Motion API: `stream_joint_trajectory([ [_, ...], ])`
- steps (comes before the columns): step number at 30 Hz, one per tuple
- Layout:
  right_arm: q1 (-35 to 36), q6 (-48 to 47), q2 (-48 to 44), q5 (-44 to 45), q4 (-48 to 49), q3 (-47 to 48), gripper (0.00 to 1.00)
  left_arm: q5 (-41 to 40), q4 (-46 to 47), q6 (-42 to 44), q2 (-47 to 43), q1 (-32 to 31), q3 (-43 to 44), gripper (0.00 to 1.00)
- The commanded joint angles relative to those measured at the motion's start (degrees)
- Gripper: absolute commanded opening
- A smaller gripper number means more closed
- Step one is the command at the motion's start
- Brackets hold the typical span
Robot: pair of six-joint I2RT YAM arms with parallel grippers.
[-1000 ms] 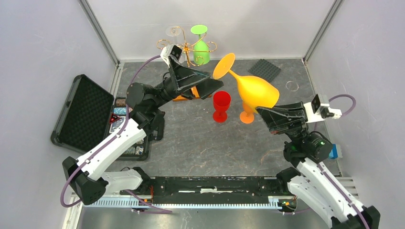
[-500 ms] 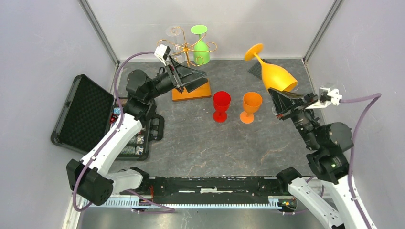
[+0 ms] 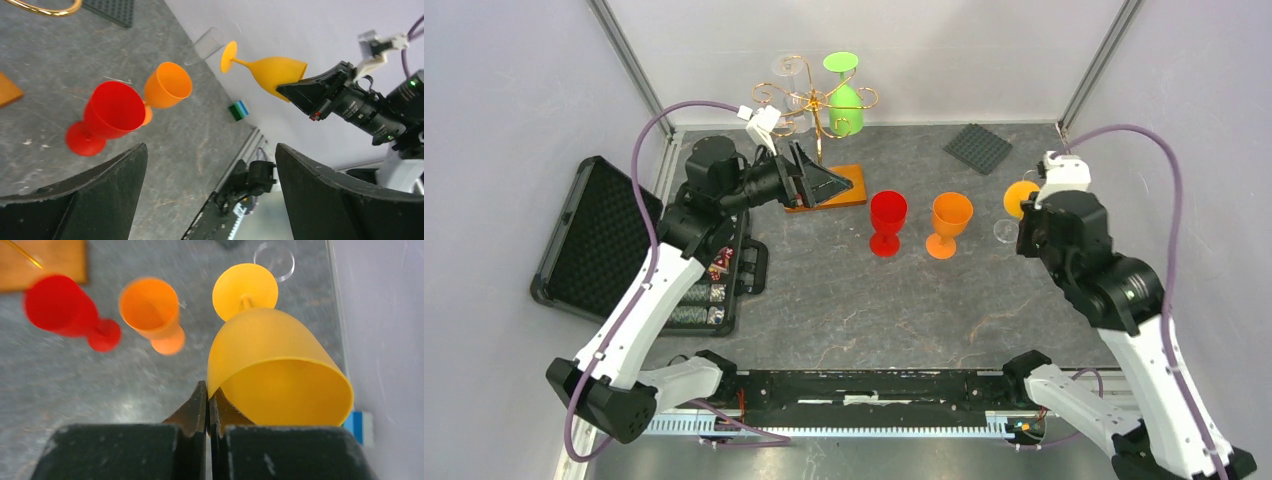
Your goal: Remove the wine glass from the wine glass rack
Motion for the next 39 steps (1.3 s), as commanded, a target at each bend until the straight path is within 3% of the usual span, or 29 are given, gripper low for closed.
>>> stream_joint_trajectory([
  [1,-0.2,0.8,4.2,4.6,-8.5,-1.2,0.03,-4.6,-8.3,12.1,-3.3,0.5,3.7,1.00],
  [6,-0.3,0.5,6.5,4.2,-8.8,-5.3,0.10,-6.4,-10.1,13.5,-4.5,0.6,2.5,1.00],
  [13,-3.0,-2.4,8.5,2.0,-7.5,-9.6,0.00,-5.6,-9.9,12.8,-3.8,0.6,1.1,1.00],
  [18,-8.9,-6.9,10.7,-2.8,-5.7,-10.9,0.00,-6.6,-10.7,14.0,-4.5,0.7,0.7,1.00],
  [26,-12.3,-7.9,14.5,-11.7,-3.0,-12.9,0.00,-10.3,-12.6,15.8,-5.5,0.7,0.1,1.00],
  [32,-13.7,-7.2,16.0,-11.4,-2.2,-14.5,0.01,-10.5,-12.6,15.9,-5.6,0.7,-0.5,1.00],
  [39,-14.3,-7.1,15.9,-12.5,-2.5,-15.8,0.15,-10.2,-12.3,15.6,-5.8,0.8,-1.0,1.00],
])
